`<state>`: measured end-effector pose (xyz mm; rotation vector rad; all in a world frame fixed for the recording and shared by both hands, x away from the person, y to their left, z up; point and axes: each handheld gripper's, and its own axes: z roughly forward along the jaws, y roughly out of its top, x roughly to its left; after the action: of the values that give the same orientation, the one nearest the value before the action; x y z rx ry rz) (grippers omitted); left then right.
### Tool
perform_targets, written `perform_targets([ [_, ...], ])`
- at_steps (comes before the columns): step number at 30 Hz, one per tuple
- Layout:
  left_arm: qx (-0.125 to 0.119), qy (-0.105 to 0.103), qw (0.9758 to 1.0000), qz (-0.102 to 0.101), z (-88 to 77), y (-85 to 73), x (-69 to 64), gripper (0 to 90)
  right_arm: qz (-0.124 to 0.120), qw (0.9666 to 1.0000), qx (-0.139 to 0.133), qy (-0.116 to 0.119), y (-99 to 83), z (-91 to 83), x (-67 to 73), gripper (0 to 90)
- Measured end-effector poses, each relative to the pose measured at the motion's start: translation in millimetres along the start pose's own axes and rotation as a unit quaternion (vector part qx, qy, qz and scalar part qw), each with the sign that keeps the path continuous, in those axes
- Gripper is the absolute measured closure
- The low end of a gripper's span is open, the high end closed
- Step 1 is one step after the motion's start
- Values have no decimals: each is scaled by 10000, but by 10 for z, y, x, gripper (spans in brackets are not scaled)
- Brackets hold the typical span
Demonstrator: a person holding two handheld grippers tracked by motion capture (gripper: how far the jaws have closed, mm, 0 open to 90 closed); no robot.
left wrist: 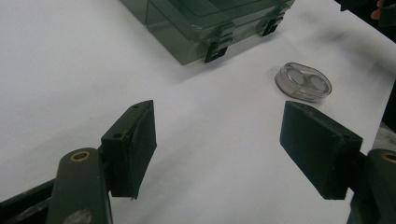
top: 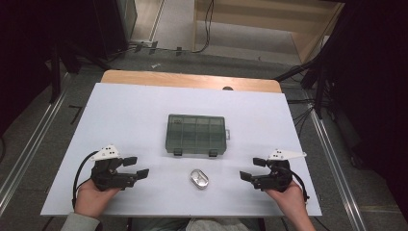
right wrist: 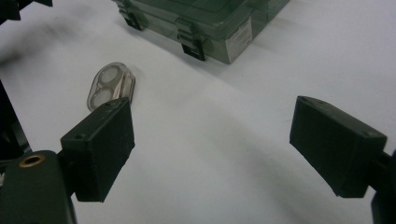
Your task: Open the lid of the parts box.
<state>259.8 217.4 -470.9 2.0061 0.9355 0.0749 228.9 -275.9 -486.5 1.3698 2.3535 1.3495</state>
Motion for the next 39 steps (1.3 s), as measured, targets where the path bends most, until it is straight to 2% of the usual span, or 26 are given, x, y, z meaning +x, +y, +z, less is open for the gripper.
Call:
perform_targets([
  [3, 9, -16, 10000, -1, 0, 1, 1, 277, -24, 9999, -7, -146, 49, 20, -1, 124],
  [14, 60, 3, 10000, -3, 5, -2, -5, 277, -76, 9999, -41, -84, 163, 76, 9, 124],
  [16, 57, 20, 10000, -11, 5, -6, 2, 277, -91, 9999, -27, -65, 177, 87, 2, 135],
  [17, 55, 28, 10000, -28, 3, -5, 8, 277, -130, 9999, -36, 23, 194, 87, -5, 194],
  [19, 52, 4, 10000, -52, 1, -6, 13, 277, -124, 9999, -91, 76, 218, 84, -8, 207],
  [39, 49, -4, 10000, -41, 3, -7, 8, 277, -56, 10000, 48, 15, 374, 296, -30, 205],
])
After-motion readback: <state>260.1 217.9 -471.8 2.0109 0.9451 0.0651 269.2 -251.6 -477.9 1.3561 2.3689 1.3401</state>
